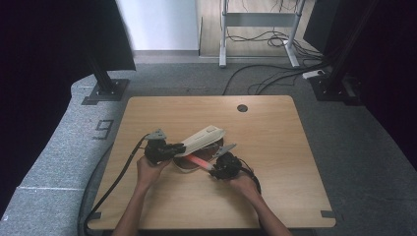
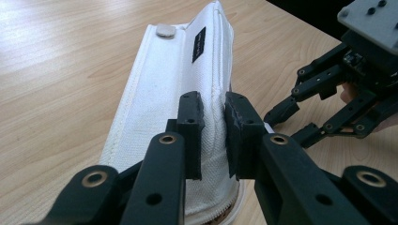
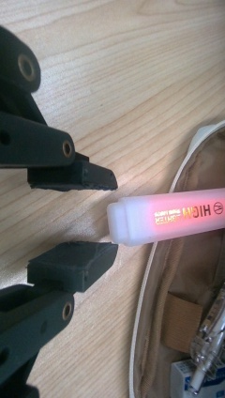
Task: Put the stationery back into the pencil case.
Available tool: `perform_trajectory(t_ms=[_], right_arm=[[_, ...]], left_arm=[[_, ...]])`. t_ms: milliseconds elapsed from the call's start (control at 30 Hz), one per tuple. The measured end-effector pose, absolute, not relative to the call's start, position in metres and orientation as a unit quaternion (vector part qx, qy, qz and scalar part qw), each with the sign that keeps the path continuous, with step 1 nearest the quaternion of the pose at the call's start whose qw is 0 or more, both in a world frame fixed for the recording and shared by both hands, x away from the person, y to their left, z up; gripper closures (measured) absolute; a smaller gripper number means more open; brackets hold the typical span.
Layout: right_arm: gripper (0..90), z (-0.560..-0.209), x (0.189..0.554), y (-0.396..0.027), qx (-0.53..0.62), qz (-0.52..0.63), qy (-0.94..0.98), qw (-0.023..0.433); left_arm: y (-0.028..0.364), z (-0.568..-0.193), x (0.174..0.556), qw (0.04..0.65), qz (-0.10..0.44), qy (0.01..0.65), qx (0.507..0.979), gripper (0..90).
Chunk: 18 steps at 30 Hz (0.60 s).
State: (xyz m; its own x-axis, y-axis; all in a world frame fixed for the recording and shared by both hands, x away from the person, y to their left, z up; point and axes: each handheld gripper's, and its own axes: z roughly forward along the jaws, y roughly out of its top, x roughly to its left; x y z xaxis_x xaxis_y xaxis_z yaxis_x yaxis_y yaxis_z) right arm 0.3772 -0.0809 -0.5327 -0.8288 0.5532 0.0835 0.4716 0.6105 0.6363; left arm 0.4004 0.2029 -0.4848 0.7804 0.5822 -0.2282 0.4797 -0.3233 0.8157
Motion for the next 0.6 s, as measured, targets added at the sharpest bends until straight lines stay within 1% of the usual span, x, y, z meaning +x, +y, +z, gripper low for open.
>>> perform_trajectory(t_ms=[67, 367, 400, 600], right_arm=[[65.8, -0.533, 0.378, -0.08, 0.287, 0.335, 0.895, 0.067], [65.8, -0.53, 0.391, -0.072, 0.301, 0.326, 0.89, 0.104], [68.9, -0.529, 0.393, -0.072, 0.3, 0.328, 0.89, 0.106], [69.2, -0.525, 0.406, -0.064, 0.3, 0.329, 0.888, 0.114]], left_arm=[[0.203, -0.485, 0.4, 0.481, 0.053, 0.327, 0.812, 77.1], [0.202, -0.486, 0.401, 0.483, 0.05, 0.329, 0.81, 77.0], [0.202, -0.486, 0.401, 0.483, 0.05, 0.329, 0.81, 77.0], [0.202, -0.487, 0.401, 0.482, 0.049, 0.327, 0.812, 76.9]])
